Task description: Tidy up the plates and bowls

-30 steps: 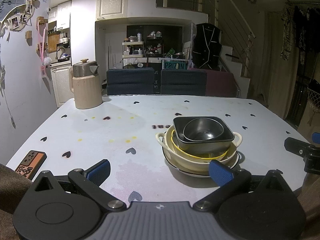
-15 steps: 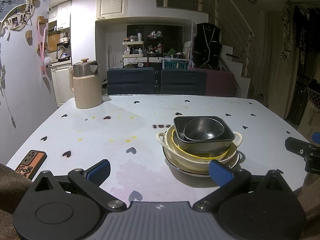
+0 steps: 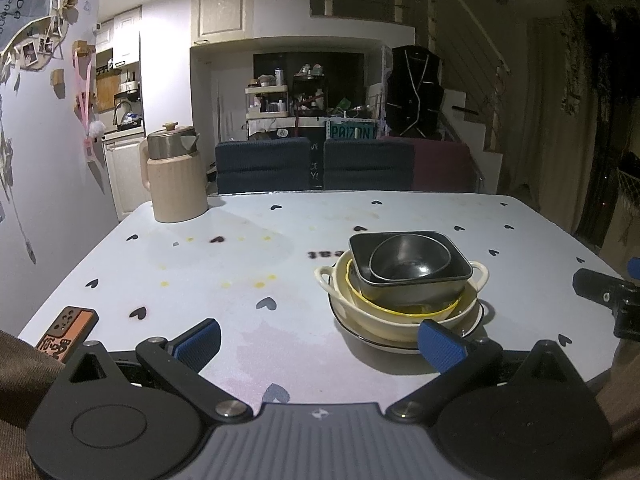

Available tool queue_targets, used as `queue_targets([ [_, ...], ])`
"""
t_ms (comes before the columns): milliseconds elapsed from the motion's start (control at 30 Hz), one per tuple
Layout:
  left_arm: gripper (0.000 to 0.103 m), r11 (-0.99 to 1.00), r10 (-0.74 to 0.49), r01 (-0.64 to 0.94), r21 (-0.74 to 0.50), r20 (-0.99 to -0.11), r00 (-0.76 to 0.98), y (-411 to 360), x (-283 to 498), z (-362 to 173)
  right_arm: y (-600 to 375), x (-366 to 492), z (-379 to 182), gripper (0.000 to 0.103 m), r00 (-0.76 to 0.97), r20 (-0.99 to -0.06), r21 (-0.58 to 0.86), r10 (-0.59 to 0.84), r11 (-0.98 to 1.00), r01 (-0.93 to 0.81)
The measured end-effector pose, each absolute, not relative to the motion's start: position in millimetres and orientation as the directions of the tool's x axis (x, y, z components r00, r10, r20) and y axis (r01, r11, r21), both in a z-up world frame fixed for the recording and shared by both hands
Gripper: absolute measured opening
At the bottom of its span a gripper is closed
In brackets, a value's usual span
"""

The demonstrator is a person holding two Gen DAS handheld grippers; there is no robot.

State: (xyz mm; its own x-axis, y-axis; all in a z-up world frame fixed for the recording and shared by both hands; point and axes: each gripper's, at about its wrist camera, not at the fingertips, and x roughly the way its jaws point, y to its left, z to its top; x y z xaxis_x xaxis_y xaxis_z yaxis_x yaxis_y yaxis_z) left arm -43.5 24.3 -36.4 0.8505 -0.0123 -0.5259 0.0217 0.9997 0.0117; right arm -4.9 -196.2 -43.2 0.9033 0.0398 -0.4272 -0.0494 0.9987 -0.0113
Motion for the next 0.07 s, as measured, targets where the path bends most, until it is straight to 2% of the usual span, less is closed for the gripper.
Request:
queue_targets([
  [67, 0.103, 1.000, -0.012, 0.019, 0.007, -0.528, 0.849, 25.1, -43.5, -36.2, -195.9, -5.2, -43.3, 0.103, 0.904, -0.427, -0.011, 0.039, 0.999, -0.048],
])
